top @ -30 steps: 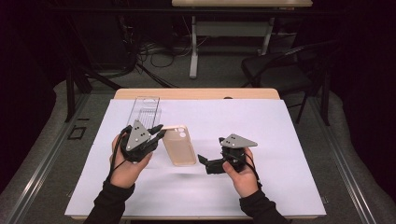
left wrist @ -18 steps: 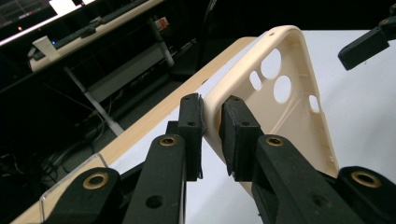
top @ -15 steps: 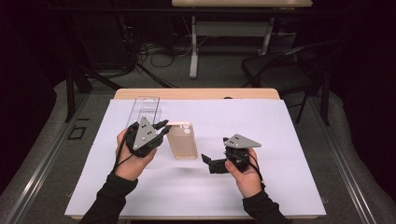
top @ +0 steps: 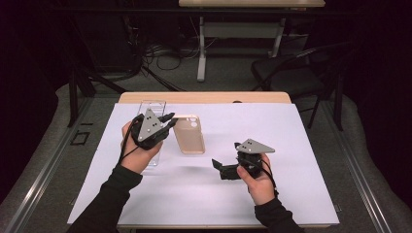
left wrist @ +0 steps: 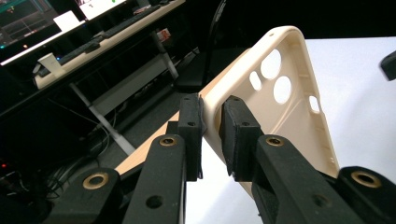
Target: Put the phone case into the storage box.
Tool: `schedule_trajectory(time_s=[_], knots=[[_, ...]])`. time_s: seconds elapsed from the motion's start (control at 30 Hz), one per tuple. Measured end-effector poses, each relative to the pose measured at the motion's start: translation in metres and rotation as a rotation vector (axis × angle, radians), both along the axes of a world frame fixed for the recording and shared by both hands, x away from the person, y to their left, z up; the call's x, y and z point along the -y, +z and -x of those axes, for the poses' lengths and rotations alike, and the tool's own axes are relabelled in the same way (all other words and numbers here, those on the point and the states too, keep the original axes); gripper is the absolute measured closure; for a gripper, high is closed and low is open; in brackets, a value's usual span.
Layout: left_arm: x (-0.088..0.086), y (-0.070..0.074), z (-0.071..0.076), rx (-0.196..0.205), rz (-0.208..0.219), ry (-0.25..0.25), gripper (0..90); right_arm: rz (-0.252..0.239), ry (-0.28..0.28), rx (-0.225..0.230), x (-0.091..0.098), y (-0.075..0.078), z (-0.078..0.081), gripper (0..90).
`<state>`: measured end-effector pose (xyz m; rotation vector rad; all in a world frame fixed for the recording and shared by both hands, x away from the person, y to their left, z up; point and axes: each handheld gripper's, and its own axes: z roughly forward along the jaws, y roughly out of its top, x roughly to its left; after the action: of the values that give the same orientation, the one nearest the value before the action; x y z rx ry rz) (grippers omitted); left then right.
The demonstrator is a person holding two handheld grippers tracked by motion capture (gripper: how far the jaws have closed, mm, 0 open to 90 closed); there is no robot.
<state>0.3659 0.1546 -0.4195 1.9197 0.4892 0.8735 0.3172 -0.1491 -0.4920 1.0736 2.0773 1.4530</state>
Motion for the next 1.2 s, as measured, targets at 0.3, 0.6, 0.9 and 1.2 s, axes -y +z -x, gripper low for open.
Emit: schedule_trajectory(time_s=[0.3, 0.6, 0.9, 1.2], knots=[[-0.006, 0.010, -0.017, 0.022, -0.007, 0.018, 79.2, -0.001, -0.016, -0.001, 0.005, -0.001, -0.001, 0.0], [-0.014, 0.026, -0.030, 0.076, -0.035, 0.028, 79.2, 0.017, -0.029, 0.009, 0.008, -0.002, -0.001, 0.0], [-0.023, 0.036, -0.047, 0.097, -0.081, 0.028, 79.3, 0.033, -0.056, 0.019, 0.014, -0.003, 0.003, 0.0], [-0.035, 0.043, -0.060, 0.109, -0.085, 0.016, 79.3, 0.035, -0.098, 0.024, 0.028, -0.004, 0.008, 0.0]])
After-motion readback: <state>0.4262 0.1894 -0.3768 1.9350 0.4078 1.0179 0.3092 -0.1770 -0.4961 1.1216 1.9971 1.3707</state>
